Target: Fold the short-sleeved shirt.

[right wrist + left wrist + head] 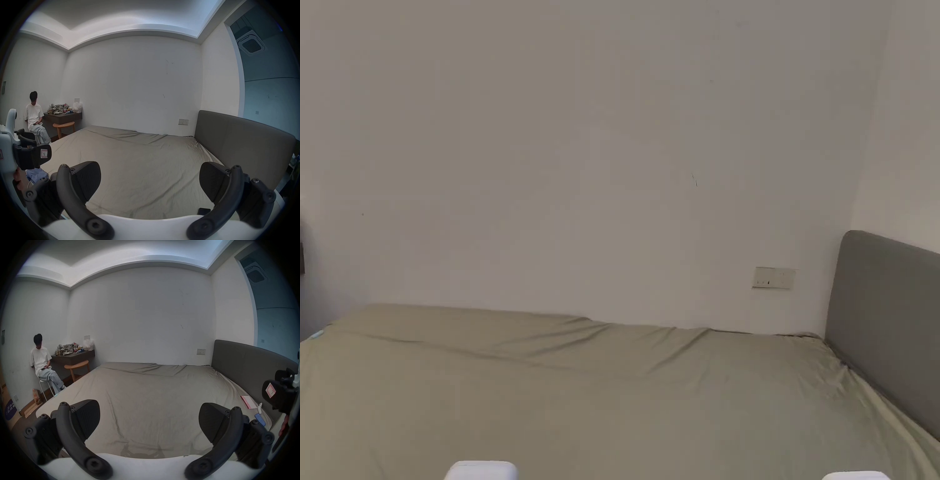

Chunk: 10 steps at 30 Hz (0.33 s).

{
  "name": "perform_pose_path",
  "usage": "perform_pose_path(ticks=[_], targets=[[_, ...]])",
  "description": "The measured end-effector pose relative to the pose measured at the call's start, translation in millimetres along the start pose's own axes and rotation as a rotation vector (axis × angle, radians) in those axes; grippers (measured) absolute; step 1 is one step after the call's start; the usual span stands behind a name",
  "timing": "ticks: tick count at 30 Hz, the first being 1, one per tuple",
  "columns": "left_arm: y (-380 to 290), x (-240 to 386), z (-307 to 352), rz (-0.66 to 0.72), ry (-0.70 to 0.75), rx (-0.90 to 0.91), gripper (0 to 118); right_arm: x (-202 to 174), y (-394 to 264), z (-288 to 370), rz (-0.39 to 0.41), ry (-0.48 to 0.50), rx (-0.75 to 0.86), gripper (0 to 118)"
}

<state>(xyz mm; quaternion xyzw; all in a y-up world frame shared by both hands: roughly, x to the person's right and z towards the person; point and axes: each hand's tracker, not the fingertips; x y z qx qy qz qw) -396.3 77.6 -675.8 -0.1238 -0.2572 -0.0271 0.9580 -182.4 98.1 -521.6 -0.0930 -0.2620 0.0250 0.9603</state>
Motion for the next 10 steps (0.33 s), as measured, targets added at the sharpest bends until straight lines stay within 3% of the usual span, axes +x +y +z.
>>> perform_pose_path(ticks=[10], targets=[[1,8,-29,0.025,-0.007,-0.035,118,7,-7,-22,-0.026,-0.009,-0.005,118]])
